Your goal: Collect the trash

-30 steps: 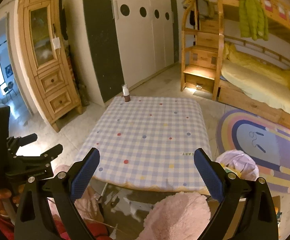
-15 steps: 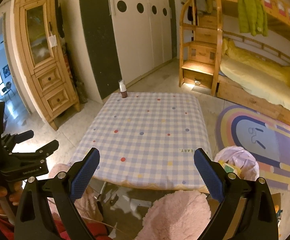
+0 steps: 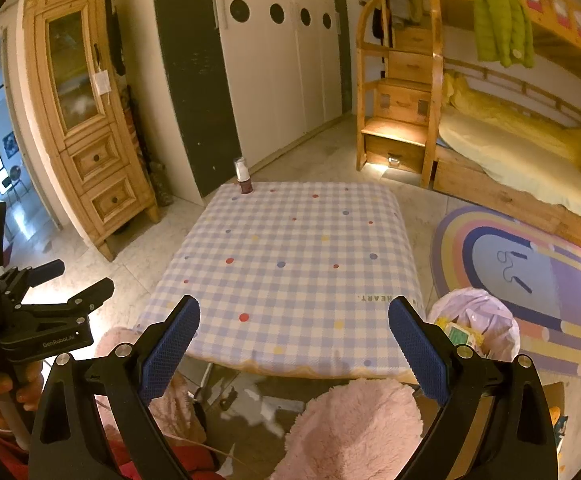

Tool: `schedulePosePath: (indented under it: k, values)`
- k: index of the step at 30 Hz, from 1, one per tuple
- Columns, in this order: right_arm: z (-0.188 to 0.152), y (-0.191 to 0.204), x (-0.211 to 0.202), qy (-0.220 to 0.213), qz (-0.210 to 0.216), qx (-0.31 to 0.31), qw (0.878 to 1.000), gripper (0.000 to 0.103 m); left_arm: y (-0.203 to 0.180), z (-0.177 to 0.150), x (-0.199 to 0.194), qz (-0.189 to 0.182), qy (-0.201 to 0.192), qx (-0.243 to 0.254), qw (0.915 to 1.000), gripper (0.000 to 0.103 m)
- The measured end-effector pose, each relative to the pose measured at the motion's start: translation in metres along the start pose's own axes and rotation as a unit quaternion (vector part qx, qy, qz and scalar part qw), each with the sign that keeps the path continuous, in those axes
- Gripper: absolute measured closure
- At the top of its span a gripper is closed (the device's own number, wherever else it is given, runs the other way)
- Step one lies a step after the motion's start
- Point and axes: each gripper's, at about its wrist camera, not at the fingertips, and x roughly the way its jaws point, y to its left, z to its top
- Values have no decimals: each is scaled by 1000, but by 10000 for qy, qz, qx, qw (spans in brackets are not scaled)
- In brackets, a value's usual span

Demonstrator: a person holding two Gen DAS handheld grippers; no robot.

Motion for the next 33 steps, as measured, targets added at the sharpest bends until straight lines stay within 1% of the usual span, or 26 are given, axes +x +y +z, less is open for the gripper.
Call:
schedulePosePath:
  k: [33]
  values:
    - [0,-2,-1,1,7,10,10000,9,0,2,0,4,-3,12,10000,7]
